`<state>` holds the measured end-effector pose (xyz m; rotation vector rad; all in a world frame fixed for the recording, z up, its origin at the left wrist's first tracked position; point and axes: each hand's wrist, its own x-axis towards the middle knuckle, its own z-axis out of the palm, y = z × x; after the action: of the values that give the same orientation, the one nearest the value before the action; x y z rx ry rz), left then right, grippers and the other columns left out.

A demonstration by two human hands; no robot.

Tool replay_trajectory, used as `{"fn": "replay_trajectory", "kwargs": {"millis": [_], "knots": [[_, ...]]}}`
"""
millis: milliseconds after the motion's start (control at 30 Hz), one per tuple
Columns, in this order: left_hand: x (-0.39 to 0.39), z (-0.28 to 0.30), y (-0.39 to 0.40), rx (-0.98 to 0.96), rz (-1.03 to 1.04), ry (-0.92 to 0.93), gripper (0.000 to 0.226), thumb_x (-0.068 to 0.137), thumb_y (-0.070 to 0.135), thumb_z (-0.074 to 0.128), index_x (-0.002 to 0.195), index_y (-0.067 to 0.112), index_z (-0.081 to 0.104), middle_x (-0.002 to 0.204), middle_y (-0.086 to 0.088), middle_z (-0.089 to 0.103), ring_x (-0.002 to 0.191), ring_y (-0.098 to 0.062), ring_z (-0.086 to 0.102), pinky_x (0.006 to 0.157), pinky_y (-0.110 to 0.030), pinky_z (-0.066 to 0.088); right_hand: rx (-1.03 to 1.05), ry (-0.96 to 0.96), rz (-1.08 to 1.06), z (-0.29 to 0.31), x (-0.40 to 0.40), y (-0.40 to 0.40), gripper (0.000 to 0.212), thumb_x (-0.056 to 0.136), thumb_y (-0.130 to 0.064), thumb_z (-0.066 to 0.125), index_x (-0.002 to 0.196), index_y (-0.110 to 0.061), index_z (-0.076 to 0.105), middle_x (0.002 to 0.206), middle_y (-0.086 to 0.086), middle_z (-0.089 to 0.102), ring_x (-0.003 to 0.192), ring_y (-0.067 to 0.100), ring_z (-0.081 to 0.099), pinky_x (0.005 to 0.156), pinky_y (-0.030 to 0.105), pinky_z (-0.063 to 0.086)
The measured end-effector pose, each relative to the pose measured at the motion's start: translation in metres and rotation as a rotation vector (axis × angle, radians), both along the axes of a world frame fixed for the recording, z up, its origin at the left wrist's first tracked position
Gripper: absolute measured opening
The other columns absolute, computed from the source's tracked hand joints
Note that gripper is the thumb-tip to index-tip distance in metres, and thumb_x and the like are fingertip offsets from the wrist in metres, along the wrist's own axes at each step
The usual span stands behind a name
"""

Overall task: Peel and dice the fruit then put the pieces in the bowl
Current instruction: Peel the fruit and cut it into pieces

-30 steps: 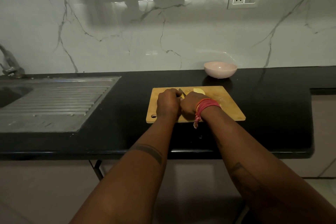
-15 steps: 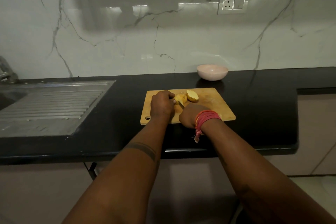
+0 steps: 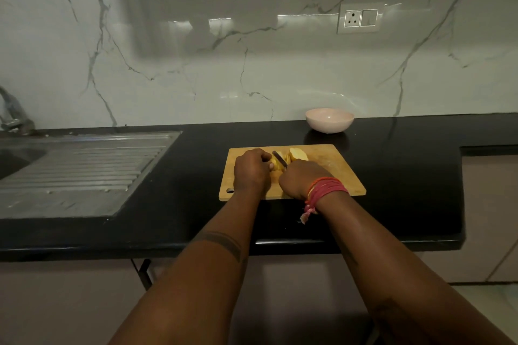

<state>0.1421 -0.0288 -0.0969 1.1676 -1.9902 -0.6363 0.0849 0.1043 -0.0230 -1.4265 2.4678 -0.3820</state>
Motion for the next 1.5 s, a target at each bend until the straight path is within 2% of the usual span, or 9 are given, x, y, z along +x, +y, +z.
{"fn": "replay_trajectory", "kwargs": {"millis": [300, 500, 667, 767, 900, 1100, 1233, 1333, 1500], "knots": [[0.000, -0.001, -0.002, -0.047, 0.003, -0.007, 0.027, 0.094, 0.014, 0.070, 0.121, 0.016, 0.073, 0.116, -0.001, 0.073, 0.094, -0.004, 0.061, 0.080, -0.021, 0.047, 0.002, 0.035, 0.031, -0.004, 0.000, -0.018, 0.029, 0.101, -0.023, 0.041, 0.112, -0.007, 0.063, 0.097, 0.008, 0.057, 0.091, 0.024, 0.056, 0.079, 0.032, 0.046], [0.000, -0.003, -0.003, -0.042, -0.005, 0.006, 0.027, 0.094, 0.013, 0.071, 0.121, 0.018, 0.073, 0.114, -0.001, 0.074, 0.100, -0.010, 0.066, 0.083, -0.024, 0.050, 0.027, 0.041, 0.024, -0.012, -0.004, -0.027, 0.020, 0.100, -0.024, 0.043, 0.098, -0.012, 0.058, 0.080, 0.003, 0.053, 0.084, 0.020, 0.056, 0.075, 0.032, 0.046], [0.000, -0.003, -0.004, -0.075, -0.016, -0.017, 0.027, 0.094, 0.014, 0.070, 0.120, 0.018, 0.073, 0.115, -0.001, 0.074, 0.104, -0.013, 0.067, 0.087, -0.028, 0.053, 0.061, 0.111, 0.067, -0.012, -0.003, -0.036, 0.015, 0.100, -0.022, 0.048, 0.097, -0.011, 0.057, 0.103, 0.010, 0.060, 0.088, 0.024, 0.054, 0.076, 0.034, 0.044], [0.000, -0.004, -0.004, -0.095, -0.035, -0.024, 0.025, 0.095, 0.012, 0.069, 0.119, 0.017, 0.074, 0.113, -0.002, 0.075, 0.104, -0.015, 0.068, 0.090, -0.031, 0.056, 0.055, 0.124, 0.106, -0.010, 0.000, -0.040, 0.025, 0.103, -0.019, 0.046, 0.113, -0.006, 0.065, 0.110, 0.013, 0.064, 0.100, 0.029, 0.061, 0.083, 0.036, 0.048], [0.001, -0.005, -0.006, -0.115, -0.024, -0.021, 0.021, 0.095, 0.008, 0.067, 0.110, 0.018, 0.076, 0.105, 0.000, 0.075, 0.097, -0.013, 0.067, 0.080, -0.025, 0.055, 0.073, 0.123, 0.167, -0.010, -0.001, -0.047, 0.026, 0.101, -0.013, 0.048, 0.117, -0.005, 0.067, 0.114, 0.016, 0.066, 0.102, 0.031, 0.063, 0.079, 0.033, 0.046], [-0.001, -0.005, -0.007, -0.122, 0.005, -0.035, 0.021, 0.096, 0.008, 0.066, 0.113, 0.017, 0.076, 0.110, -0.001, 0.074, 0.099, -0.013, 0.067, 0.085, -0.028, 0.057, 0.144, 0.184, 0.224, -0.008, 0.001, -0.043, 0.024, 0.099, -0.012, 0.053, 0.120, -0.006, 0.065, 0.083, 0.006, 0.053, 0.088, 0.027, 0.060, 0.079, 0.036, 0.051], [-0.001, -0.004, -0.007, -0.091, 0.001, -0.037, 0.025, 0.095, 0.011, 0.068, 0.119, 0.015, 0.073, 0.118, -0.003, 0.073, 0.107, -0.016, 0.066, 0.093, -0.032, 0.056, 0.198, 0.217, 0.276, -0.006, 0.005, -0.035, 0.026, 0.099, -0.012, 0.054, 0.123, -0.007, 0.065, 0.100, 0.010, 0.062, 0.095, 0.029, 0.059, 0.092, 0.041, 0.053], [-0.002, -0.004, -0.008, -0.065, 0.005, -0.016, 0.025, 0.094, 0.013, 0.071, 0.118, 0.016, 0.074, 0.115, -0.002, 0.073, 0.104, -0.015, 0.066, 0.087, -0.029, 0.053, 0.205, 0.178, 0.242, -0.005, 0.007, -0.029, 0.031, 0.101, -0.013, 0.049, 0.127, -0.001, 0.061, 0.112, 0.015, 0.063, 0.096, 0.030, 0.061, 0.087, 0.037, 0.049], [-0.004, -0.007, -0.007, -0.042, 0.026, 0.006, 0.018, 0.092, 0.016, 0.074, 0.108, 0.022, 0.077, 0.102, 0.003, 0.075, 0.093, -0.012, 0.067, 0.081, -0.034, 0.058, 0.206, 0.108, 0.188, -0.005, 0.008, -0.008, 0.028, 0.103, -0.010, 0.040, 0.106, 0.000, 0.065, 0.085, 0.010, 0.059, 0.081, 0.023, 0.051, 0.079, 0.033, 0.042]]}}
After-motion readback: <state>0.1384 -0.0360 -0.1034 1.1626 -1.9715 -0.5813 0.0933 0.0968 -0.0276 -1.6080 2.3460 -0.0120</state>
